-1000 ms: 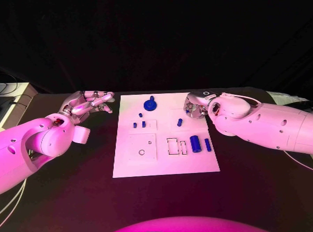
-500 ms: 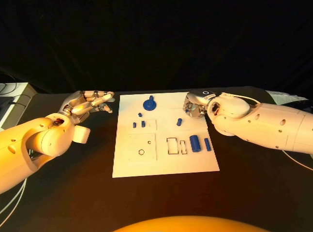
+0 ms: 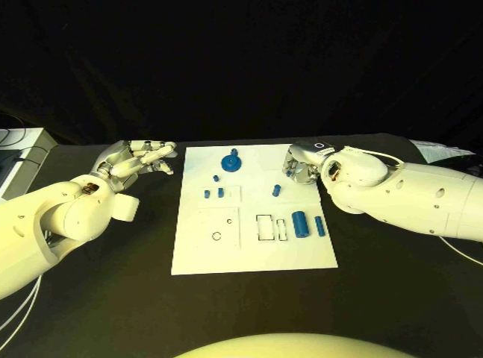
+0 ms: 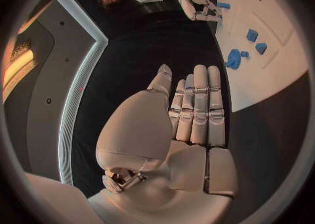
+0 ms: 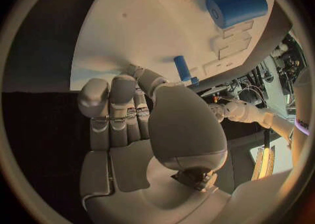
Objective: Assemble the parts on the task board
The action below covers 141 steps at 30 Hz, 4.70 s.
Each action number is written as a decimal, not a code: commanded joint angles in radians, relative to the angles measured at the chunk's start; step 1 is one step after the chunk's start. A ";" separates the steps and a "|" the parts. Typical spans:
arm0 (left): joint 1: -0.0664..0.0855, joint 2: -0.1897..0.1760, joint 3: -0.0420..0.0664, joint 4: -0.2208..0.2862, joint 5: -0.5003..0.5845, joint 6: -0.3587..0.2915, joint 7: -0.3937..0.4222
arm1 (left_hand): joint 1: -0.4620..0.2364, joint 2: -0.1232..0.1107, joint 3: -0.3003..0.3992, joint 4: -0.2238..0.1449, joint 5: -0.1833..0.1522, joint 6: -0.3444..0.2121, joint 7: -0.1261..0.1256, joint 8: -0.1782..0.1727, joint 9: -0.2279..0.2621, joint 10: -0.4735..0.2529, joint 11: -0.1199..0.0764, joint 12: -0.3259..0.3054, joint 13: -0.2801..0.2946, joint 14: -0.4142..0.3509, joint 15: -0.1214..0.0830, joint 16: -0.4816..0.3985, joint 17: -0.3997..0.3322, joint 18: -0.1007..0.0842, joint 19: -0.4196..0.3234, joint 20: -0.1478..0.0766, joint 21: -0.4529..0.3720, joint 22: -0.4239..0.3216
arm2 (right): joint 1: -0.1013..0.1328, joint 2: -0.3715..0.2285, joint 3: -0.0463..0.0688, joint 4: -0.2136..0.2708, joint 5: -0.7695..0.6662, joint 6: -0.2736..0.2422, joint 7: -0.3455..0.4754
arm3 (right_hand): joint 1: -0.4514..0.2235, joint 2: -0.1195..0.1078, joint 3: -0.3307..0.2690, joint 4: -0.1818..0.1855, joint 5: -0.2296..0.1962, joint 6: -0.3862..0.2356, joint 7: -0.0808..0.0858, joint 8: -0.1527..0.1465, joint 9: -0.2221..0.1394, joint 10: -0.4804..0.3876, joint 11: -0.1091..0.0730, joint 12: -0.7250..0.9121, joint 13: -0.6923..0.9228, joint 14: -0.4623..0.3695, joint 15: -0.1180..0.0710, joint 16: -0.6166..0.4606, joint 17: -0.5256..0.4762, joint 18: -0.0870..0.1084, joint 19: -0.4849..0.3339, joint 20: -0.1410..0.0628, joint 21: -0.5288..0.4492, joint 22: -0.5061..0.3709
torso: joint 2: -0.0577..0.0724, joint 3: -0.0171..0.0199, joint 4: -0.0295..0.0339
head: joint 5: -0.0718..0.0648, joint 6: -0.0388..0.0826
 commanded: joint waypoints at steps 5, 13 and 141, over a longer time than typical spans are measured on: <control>0.000 0.006 0.001 -0.007 0.005 0.001 0.004 | -0.001 0.004 -0.001 -0.005 -0.001 -0.002 0.004 0.004 0.001 -0.006 0.000 -0.002 0.000 0.000 0.005 -0.003 0.002 -0.014 0.006 0.000 -0.007 0.001 | 0.012 -0.029 0.013 0.054 0.084 -0.075 0.000 | -0.007 0.005 0.001 -0.002 0.004 0.001 0.004 0.001 0.004 0.034 -0.026 0.003 0.003 0.000 -0.004 0.001 0.000 0.008 0.013 -0.001 -0.020 0.035 | -0.001 -0.0014 -0.0002 | 0.000 0.003; 0.000 0.011 0.001 -0.015 0.005 0.001 -0.001 | -0.004 0.004 -0.002 -0.006 -0.001 0.000 0.003 0.005 0.001 -0.009 0.000 0.002 0.000 0.000 0.006 -0.003 0.003 -0.013 0.006 0.001 -0.007 0.002 | 0.036 -0.063 0.025 0.120 0.171 -0.077 -0.001 | -0.006 0.005 -0.001 -0.004 0.008 0.002 0.005 0.001 0.005 0.034 -0.026 0.003 0.003 0.000 -0.004 0.002 -0.001 0.008 0.031 0.000 -0.065 0.083 | -0.001 -0.0023 0.0003 | 0.002 0.007; -0.007 0.043 0.000 -0.015 0.049 -0.062 -0.010 | -0.018 0.005 0.002 0.003 -0.001 -0.002 0.004 0.005 0.002 -0.028 0.004 0.013 0.000 -0.003 0.009 -0.006 0.001 -0.011 0.009 0.005 -0.022 0.005 | -0.017 -0.067 0.005 0.304 0.107 -0.055 -0.016 | 0.002 -0.096 -0.169 0.078 0.113 -0.182 0.030 -0.005 -0.048 -0.097 0.013 0.002 -0.001 -0.004 0.024 0.015 -0.001 0.051 0.093 0.029 -0.420 0.086 | -0.014 -0.0136 0.0042 | 0.062 -0.018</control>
